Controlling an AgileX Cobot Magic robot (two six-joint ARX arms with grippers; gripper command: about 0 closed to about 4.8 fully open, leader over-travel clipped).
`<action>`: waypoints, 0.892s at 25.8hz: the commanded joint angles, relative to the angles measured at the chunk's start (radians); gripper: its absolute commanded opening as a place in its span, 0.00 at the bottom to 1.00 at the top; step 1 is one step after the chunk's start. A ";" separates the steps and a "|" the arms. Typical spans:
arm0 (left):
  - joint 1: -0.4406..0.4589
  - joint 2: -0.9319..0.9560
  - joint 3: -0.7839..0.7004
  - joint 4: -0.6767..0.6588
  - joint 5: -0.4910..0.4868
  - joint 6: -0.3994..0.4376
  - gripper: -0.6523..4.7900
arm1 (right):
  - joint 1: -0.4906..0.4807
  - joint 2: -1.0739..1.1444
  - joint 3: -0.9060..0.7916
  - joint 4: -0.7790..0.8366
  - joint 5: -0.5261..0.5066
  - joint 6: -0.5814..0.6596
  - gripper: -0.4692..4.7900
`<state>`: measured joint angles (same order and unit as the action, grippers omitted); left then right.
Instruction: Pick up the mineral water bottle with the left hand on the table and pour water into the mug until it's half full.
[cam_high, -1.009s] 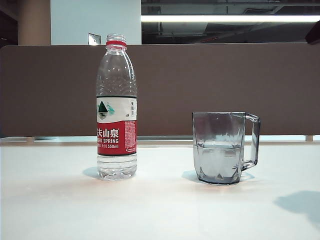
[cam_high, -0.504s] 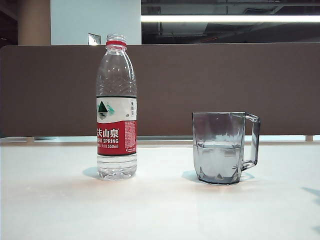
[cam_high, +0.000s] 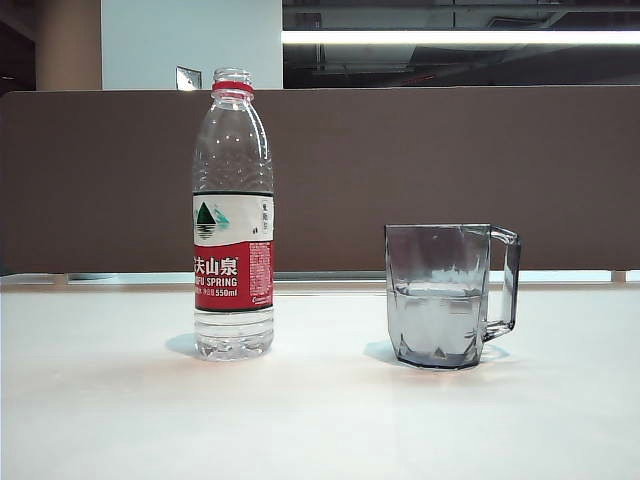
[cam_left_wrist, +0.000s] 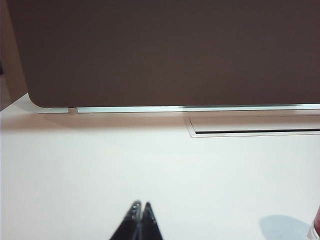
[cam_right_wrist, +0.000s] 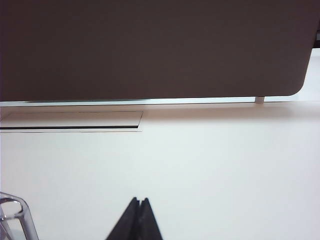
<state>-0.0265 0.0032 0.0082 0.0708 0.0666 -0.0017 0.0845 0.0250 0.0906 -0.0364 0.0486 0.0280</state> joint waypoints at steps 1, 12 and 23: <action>0.001 0.000 0.002 0.013 0.001 -0.006 0.11 | 0.003 -0.025 -0.024 0.035 -0.002 -0.003 0.08; 0.002 0.001 0.002 0.013 0.001 -0.006 0.11 | 0.003 -0.024 -0.090 0.156 0.002 -0.002 0.08; 0.002 0.001 0.002 0.013 0.001 -0.006 0.11 | 0.002 -0.024 -0.090 0.094 0.001 -0.002 0.08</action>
<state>-0.0265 0.0032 0.0082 0.0708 0.0666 -0.0017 0.0856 0.0006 0.0078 0.0460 0.0486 0.0280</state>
